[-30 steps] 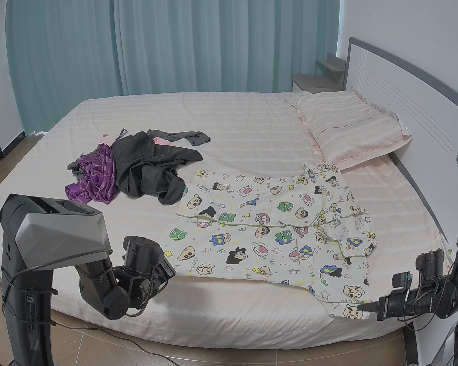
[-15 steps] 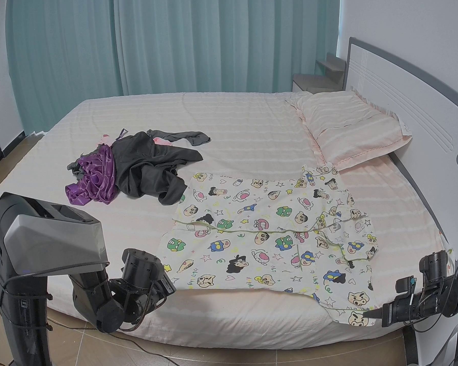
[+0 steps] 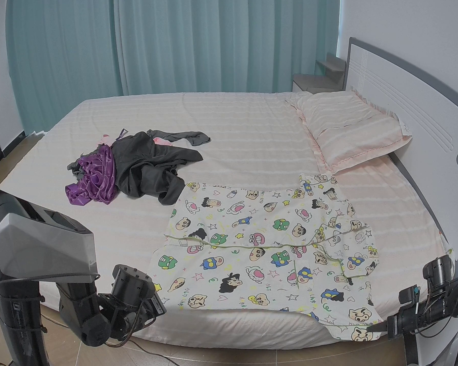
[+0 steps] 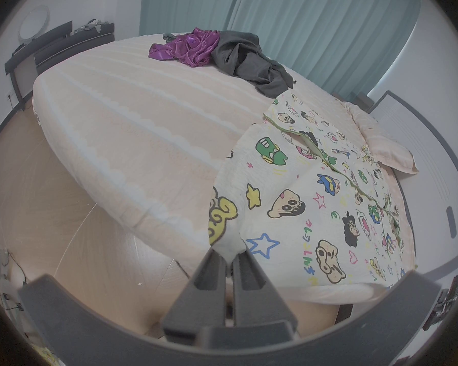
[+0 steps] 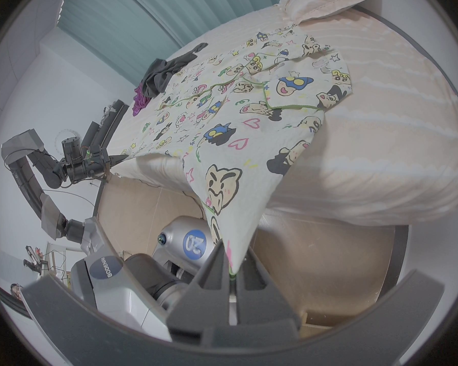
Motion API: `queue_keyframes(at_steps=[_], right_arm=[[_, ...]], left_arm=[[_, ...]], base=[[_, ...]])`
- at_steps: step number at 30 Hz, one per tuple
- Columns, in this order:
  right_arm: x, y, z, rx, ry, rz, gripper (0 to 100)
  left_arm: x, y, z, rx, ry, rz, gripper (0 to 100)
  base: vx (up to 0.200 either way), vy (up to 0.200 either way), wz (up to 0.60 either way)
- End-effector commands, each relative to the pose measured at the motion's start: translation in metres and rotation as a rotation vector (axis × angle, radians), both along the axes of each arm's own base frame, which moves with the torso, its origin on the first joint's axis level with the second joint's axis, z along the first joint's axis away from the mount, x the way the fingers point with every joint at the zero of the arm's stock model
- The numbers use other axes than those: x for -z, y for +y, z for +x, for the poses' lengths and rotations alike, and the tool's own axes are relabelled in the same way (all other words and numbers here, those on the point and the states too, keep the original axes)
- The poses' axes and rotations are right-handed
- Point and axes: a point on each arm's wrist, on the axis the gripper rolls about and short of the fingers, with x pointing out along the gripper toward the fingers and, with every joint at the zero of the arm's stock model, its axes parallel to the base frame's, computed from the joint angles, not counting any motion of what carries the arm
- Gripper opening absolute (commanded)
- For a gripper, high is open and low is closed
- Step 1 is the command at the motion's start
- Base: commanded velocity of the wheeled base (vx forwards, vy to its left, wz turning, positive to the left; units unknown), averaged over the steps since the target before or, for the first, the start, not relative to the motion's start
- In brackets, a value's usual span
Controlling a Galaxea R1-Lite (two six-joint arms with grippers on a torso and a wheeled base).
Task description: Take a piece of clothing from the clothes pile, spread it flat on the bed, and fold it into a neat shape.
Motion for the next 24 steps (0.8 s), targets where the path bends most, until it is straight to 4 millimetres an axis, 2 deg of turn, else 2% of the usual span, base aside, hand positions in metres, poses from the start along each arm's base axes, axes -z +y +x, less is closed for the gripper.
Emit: queue_keyframes(at_steps=[1, 15, 21, 24], right_arm=[[-0.008, 0.000, -0.011, -0.016, -0.014, -0.009, 0], [-0.019, 0.002, -0.035, -0.062, 0.029, -0.058, 0], [-0.026, 0.003, -0.029, -0.068, -0.022, -0.044, 0], [-0.035, 0.003, -0.015, -0.068, -0.080, 0.012, 0]], left_arm=[[-0.006, 0.002, -0.016, 0.022, 0.020, 0.007, 0], [-0.016, 0.005, -0.055, 0.102, 0.079, 0.036, 0], [-0.027, 0.003, -0.044, 0.089, 0.030, -0.002, 0], [-0.047, 0.000, -0.030, 0.087, 0.017, -0.051, 0]], base=[[0.000, 0.000, 0.00], [0.000, 0.000, 0.00], [0.000, 0.000, 0.00], [0.000, 0.000, 0.00]])
